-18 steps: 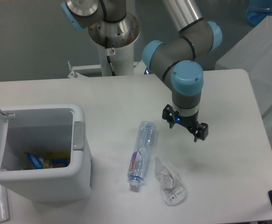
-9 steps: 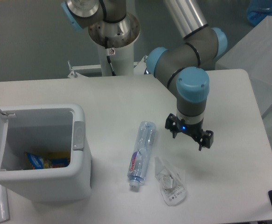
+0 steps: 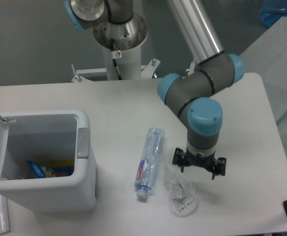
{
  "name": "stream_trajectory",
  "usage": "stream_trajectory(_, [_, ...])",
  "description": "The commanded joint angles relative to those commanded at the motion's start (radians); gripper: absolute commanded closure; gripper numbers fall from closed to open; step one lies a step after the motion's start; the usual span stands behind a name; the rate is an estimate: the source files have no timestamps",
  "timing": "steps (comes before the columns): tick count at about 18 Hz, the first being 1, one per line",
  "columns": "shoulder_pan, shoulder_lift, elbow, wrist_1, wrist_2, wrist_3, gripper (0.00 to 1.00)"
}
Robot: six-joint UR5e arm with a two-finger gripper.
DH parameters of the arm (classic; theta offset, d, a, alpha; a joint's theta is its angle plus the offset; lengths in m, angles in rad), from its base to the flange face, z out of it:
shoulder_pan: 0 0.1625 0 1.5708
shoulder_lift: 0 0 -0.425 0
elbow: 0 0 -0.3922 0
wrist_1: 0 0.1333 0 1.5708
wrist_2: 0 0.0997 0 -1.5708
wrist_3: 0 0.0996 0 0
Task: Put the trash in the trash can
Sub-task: 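Lower the gripper and close it on the clear wrapper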
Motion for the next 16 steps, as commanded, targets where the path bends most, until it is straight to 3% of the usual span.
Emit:
stream_trajectory(7, [-0.034,-0.054,0.012,0.005,-0.005,-0.158,0.0])
stream_trajectory(12, [-0.034,-0.083,0.029,0.02,0.002,-0.155,0.0])
stream_trajectory(13, [-0.035,-0.092,0.032,0.044,0.012,-0.155,0.06])
stream_trajectory(14, [-0.035,-0.097,0.031,0.063,0.038,-0.155,0.23])
stream_trajectory(16, [-0.046,-0.1,0.031,0.066,0.122,-0.149,0.65])
